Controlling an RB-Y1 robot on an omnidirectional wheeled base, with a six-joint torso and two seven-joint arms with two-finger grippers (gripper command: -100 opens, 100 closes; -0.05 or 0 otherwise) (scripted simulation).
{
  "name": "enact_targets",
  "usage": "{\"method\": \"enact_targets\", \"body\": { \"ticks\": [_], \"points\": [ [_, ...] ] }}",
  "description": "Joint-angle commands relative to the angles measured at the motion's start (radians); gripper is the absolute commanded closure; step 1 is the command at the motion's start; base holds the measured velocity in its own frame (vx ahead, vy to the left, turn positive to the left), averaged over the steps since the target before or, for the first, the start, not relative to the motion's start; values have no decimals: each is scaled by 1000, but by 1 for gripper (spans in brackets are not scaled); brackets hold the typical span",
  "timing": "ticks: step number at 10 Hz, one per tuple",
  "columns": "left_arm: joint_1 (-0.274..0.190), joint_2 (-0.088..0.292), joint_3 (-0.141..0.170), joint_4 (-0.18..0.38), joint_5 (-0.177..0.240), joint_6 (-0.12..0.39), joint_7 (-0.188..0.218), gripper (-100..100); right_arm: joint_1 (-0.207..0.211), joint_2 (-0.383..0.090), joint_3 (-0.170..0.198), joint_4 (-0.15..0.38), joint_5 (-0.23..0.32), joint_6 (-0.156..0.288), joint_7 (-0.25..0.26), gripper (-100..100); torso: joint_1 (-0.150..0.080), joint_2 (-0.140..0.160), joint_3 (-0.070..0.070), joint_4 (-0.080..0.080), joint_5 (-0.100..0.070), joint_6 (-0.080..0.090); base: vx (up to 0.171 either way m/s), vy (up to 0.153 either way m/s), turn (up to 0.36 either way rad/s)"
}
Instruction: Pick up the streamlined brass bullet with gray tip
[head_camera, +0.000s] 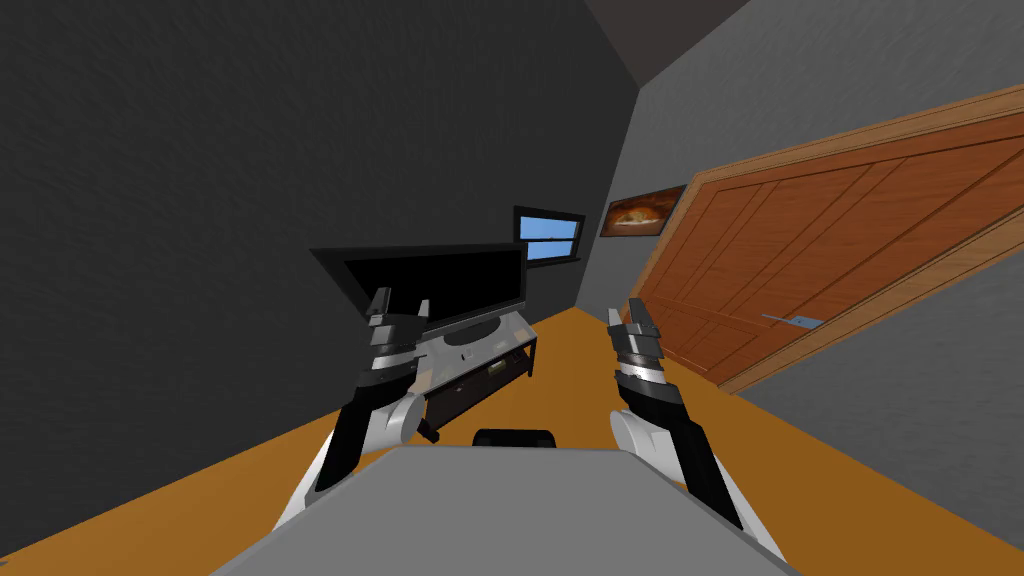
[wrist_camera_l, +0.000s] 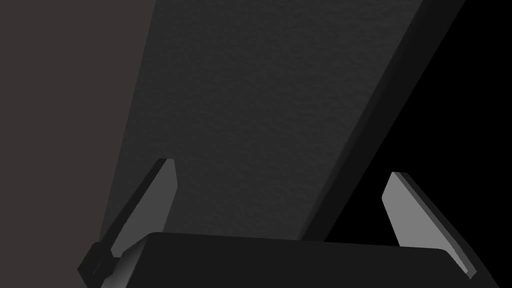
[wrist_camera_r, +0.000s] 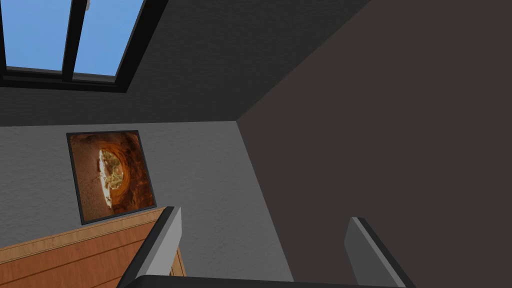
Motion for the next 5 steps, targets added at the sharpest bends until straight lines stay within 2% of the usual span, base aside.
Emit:
{"method": "enact_targets", "body": {
  "ticks": [1,5],
  "points": [
    [-13,42,2,25,10,23,6,-100,0,0,0,0,0,0,0,0,0,0,0,0,0,0,3,8,-25],
    [-57,100,9,110,43,101,27,-100,0,0,0,0,0,0,0,0,2,-1,-1,0,0,0,12,24,-26]
  ]
}}
